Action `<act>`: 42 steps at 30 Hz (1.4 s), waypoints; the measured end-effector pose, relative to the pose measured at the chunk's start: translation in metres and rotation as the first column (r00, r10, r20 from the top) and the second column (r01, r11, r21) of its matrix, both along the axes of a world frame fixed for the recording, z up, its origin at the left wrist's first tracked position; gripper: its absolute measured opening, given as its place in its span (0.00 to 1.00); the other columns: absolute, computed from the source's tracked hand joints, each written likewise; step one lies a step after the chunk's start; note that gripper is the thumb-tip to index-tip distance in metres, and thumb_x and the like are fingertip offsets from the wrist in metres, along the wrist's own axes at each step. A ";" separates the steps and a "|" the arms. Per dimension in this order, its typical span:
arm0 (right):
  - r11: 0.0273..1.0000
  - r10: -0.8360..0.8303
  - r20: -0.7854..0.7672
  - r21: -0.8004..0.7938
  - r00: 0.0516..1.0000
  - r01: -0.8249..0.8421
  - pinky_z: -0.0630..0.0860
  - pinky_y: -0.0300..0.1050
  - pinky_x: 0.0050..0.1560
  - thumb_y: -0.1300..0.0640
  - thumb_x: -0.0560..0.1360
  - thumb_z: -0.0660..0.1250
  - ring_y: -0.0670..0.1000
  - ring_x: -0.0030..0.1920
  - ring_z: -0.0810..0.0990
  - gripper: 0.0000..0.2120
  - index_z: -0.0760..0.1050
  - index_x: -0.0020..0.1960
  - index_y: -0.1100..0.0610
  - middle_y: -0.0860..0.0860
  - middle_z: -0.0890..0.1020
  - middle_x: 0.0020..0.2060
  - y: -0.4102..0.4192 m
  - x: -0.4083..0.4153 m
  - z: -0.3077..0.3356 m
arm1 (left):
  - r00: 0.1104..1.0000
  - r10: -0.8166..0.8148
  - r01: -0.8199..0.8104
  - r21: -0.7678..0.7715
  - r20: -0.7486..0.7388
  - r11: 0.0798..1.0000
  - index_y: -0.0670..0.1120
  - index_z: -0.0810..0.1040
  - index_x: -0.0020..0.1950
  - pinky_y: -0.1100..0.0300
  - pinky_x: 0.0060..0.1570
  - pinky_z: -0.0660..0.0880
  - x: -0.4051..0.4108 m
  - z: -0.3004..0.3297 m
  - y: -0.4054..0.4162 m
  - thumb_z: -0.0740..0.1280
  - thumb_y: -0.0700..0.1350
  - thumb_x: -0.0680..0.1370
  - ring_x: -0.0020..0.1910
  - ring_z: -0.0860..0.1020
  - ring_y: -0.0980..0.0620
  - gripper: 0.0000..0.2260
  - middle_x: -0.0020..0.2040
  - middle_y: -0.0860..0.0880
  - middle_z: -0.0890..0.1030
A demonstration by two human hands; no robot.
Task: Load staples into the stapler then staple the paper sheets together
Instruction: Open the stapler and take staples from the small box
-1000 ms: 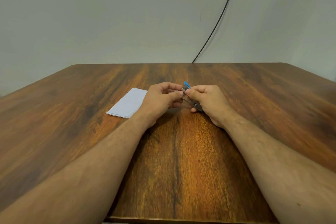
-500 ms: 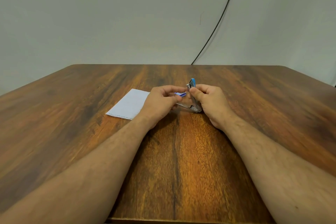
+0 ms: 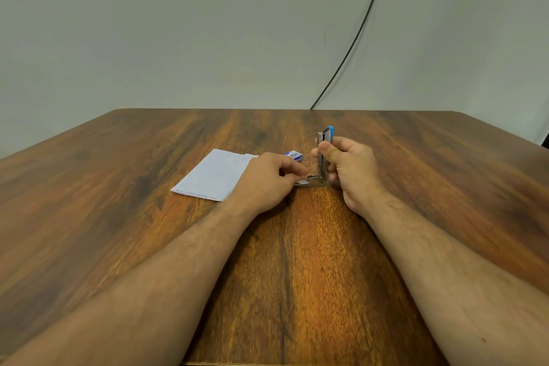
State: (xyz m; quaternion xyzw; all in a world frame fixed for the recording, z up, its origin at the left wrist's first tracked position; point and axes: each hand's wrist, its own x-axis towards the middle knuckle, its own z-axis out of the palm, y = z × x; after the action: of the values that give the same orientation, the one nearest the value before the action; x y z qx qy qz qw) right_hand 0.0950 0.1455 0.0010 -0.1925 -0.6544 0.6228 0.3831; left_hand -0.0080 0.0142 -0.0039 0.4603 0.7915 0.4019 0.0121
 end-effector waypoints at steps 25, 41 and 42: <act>0.922 -0.025 0.133 0.385 0.991 -0.029 0.79 0.36 0.36 0.61 0.79 0.69 0.44 0.41 0.83 0.12 0.82 0.60 0.51 0.45 0.85 0.47 -0.006 -0.001 -0.002 | 0.956 -0.117 -0.018 0.456 0.267 0.890 0.47 0.85 0.55 0.51 0.48 0.84 0.003 0.004 0.001 0.73 0.44 0.77 0.45 0.86 0.52 0.08 0.45 0.49 0.88; 0.886 -0.085 0.076 0.462 0.993 0.040 0.80 0.41 0.41 0.57 0.77 0.71 0.40 0.35 0.83 0.06 0.84 0.51 0.47 0.46 0.87 0.40 -0.010 0.000 -0.002 | 0.942 -0.008 -0.132 0.392 0.336 0.910 0.48 0.84 0.43 0.46 0.50 0.84 -0.001 0.005 0.001 0.69 0.42 0.73 0.41 0.87 0.51 0.05 0.39 0.48 0.87; 0.899 -0.087 0.078 0.436 0.993 0.044 0.79 0.40 0.39 0.57 0.77 0.71 0.39 0.32 0.81 0.06 0.84 0.50 0.47 0.46 0.87 0.39 -0.009 0.000 -0.002 | 0.927 -0.011 -0.150 0.397 0.375 0.906 0.48 0.84 0.43 0.46 0.50 0.84 -0.001 0.005 0.001 0.69 0.41 0.73 0.41 0.87 0.50 0.05 0.39 0.48 0.87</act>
State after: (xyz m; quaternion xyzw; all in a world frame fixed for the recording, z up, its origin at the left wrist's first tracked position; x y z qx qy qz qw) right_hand 0.0948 0.1366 -0.0009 -0.1538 -0.7872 0.4385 0.4055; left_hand -0.0087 0.0154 0.0014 0.3393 0.6867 0.6412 0.0468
